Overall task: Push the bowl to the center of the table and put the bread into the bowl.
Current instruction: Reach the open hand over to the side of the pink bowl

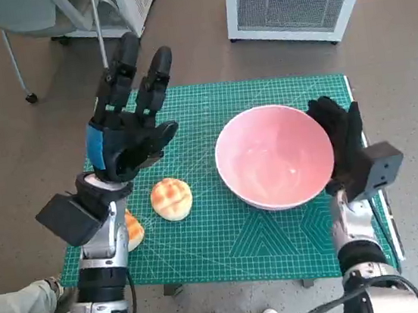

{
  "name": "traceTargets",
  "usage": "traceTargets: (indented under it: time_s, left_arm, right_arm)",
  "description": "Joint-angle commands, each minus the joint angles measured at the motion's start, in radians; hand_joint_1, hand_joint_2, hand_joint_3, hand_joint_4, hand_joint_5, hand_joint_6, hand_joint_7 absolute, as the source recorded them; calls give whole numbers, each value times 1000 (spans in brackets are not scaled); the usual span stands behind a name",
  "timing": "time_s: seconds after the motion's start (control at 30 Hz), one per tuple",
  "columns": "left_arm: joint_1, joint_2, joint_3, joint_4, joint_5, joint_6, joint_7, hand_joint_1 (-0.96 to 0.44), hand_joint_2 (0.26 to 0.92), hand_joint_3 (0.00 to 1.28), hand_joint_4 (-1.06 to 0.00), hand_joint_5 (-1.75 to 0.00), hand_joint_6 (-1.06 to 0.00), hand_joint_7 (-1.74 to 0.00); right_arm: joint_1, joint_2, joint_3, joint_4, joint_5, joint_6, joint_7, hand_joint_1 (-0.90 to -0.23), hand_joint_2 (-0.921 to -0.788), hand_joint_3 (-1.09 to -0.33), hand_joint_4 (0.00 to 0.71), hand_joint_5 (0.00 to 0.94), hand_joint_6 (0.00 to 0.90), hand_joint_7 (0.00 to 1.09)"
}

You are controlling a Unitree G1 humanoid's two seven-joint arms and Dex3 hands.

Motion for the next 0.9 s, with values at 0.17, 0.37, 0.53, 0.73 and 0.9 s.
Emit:
traceTargets:
  time_s: [0.17, 0.37, 0.53, 0.73, 0.9]
  left_arm:
    - [15, 5, 3, -21, 2, 6, 11, -52, 921, 165, -226, -3, -263, -10]
    - [13, 5, 3, -19, 2, 8, 14, -51, 921, 166, -226, -2, -263, -9]
    - [10, 4, 2, -14, 6, 6, 18, -51, 921, 166, -226, -2, -263, -9]
    - [7, 0, -2, -5, 11, 1, 24, -51, 921, 166, -226, -2, -263, -8]
    - [9, -2, -4, -6, 13, -2, 25, -47, 921, 167, -229, -3, -264, -8]
  right_arm:
    - [-44, 25, -3, 36, 6, 54, -2, -634, -921, -800, 234, 17, 65, 448]
    - [-72, 36, -6, 47, 8, 74, 3, -626, -921, -801, 246, 20, 90, 443]
    - [-91, 40, -14, 58, 12, 99, 5, -648, -921, -792, 237, 12, 101, 439]
    - [-103, 37, -18, 64, 6, 118, -5, -669, -921, -779, 236, 9, 105, 430]
    - [-103, 19, -17, 61, 1, 119, -7, -667, -921, -777, 234, 7, 106, 424]
